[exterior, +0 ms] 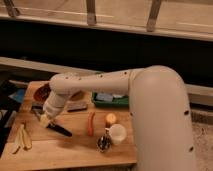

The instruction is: Place brush in plastic cup

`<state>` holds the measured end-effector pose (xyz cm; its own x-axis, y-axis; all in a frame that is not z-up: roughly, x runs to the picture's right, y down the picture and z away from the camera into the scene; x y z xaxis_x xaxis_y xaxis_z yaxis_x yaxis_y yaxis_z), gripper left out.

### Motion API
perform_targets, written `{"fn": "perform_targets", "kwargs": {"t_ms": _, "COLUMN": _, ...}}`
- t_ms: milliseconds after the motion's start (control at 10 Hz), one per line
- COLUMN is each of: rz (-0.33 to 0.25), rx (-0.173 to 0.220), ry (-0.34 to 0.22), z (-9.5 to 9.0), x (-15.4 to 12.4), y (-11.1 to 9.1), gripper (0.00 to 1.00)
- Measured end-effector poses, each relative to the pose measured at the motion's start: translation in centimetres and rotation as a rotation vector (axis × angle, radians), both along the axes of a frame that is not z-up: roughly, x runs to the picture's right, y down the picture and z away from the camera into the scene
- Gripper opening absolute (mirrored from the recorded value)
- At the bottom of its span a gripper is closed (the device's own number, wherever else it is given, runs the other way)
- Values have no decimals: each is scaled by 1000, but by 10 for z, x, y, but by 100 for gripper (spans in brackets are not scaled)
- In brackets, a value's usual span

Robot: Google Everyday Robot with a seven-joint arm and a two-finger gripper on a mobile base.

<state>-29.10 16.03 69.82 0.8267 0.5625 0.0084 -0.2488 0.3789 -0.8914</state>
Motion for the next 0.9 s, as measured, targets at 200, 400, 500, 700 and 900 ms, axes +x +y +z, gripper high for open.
{"fn": "perform_targets", "kwargs": {"t_ms": 200, "rz": -30, "rx": -5, "ry": 7, "z": -3, "x": -6, "y": 5, "gripper": 0}}
{"fn": "perform_targets", "kwargs": {"t_ms": 400, "rz": -28, "rx": -6, "ry": 11, "z": -3, "x": -5, "y": 5, "gripper": 0}}
{"fn": "perform_targets", "kwargs": {"t_ms": 500, "rz": -27, "rx": -6, "ry": 13, "z": -2, "x": -5, "y": 4, "gripper": 0}}
{"fn": "perform_targets", "kwargs": {"t_ms": 700, "rz": -24, "rx": -13, "ry": 13, "z": -1, "x": -5, "y": 5, "gripper": 0}}
{"fn": "perform_targets", "kwargs": {"t_ms": 900, "rz": -8, "rx": -34, "ry": 0, "z": 11, "x": -4, "y": 12, "gripper": 0}}
